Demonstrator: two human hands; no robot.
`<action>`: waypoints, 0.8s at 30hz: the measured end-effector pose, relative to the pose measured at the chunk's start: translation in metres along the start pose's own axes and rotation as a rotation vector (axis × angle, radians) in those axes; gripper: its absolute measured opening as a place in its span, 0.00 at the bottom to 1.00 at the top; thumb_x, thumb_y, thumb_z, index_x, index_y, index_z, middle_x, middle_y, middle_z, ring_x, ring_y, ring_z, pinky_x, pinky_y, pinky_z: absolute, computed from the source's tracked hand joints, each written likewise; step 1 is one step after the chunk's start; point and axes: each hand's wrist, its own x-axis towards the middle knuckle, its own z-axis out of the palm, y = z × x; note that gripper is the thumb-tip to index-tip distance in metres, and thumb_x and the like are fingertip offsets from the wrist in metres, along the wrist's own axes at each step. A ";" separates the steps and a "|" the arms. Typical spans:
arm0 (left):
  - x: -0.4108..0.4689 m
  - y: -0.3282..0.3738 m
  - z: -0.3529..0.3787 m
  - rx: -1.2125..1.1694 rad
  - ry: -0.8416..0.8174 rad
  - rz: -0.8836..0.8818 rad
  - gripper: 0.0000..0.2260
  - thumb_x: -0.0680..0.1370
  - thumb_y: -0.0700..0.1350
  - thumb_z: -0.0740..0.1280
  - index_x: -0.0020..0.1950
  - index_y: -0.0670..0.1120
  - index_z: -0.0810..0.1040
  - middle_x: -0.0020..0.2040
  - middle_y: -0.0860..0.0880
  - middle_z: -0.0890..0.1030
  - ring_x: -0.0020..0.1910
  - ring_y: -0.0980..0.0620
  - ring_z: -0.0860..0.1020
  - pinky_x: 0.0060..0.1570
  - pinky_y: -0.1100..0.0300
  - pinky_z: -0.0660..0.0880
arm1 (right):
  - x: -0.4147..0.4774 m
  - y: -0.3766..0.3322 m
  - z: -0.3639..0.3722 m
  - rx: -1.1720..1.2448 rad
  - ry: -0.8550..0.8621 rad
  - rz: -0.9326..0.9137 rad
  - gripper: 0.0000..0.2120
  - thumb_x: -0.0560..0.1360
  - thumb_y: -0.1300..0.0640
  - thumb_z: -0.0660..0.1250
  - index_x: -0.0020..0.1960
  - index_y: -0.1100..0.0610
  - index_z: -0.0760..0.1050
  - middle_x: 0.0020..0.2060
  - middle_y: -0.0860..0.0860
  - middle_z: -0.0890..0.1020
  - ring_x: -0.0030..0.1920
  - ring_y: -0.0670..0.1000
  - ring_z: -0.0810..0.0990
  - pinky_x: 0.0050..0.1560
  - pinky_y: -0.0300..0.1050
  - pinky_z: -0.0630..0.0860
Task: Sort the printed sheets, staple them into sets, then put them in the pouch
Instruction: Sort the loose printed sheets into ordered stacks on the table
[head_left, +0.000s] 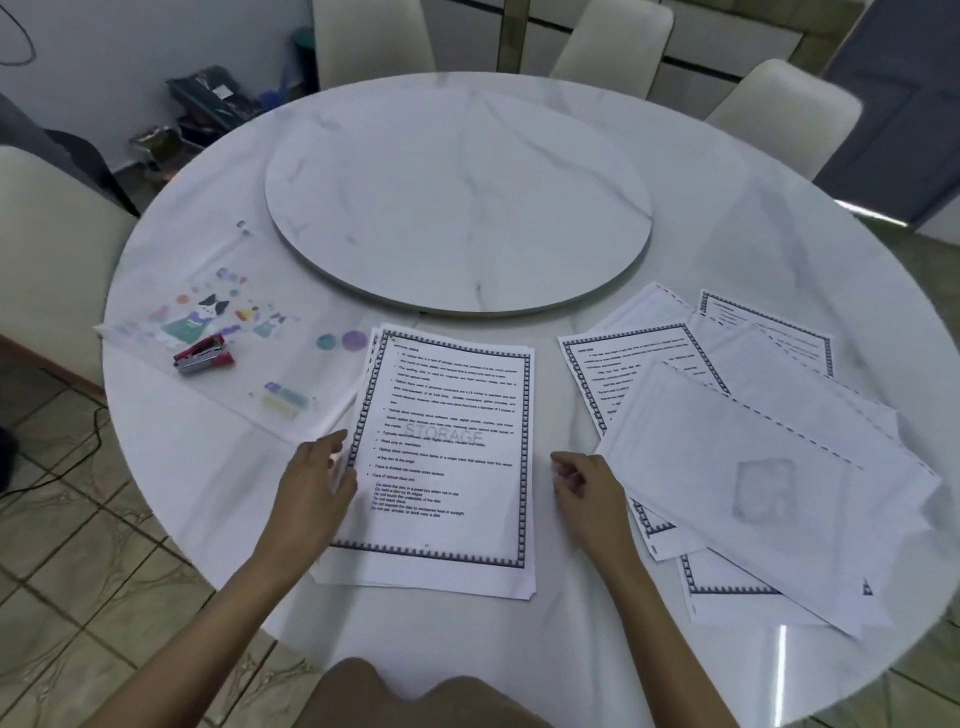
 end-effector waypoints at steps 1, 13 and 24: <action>0.000 0.004 0.002 0.013 0.011 0.033 0.19 0.77 0.38 0.63 0.69 0.42 0.68 0.63 0.41 0.74 0.58 0.45 0.74 0.58 0.54 0.70 | 0.001 0.003 -0.005 0.000 0.004 -0.018 0.13 0.75 0.68 0.63 0.57 0.60 0.77 0.48 0.54 0.76 0.42 0.38 0.73 0.44 0.19 0.65; -0.035 0.112 0.103 -0.023 -0.034 0.331 0.17 0.78 0.39 0.62 0.67 0.47 0.71 0.60 0.51 0.73 0.56 0.55 0.71 0.58 0.66 0.64 | 0.012 0.070 -0.111 0.045 0.046 -0.117 0.11 0.74 0.68 0.63 0.54 0.59 0.78 0.48 0.52 0.77 0.44 0.33 0.74 0.43 0.24 0.68; -0.041 0.182 0.224 0.384 -0.299 0.831 0.26 0.66 0.46 0.77 0.62 0.46 0.75 0.63 0.46 0.77 0.63 0.46 0.75 0.58 0.56 0.72 | 0.034 0.151 -0.214 0.078 0.063 -0.037 0.10 0.76 0.67 0.61 0.52 0.57 0.78 0.47 0.50 0.78 0.44 0.31 0.74 0.42 0.23 0.68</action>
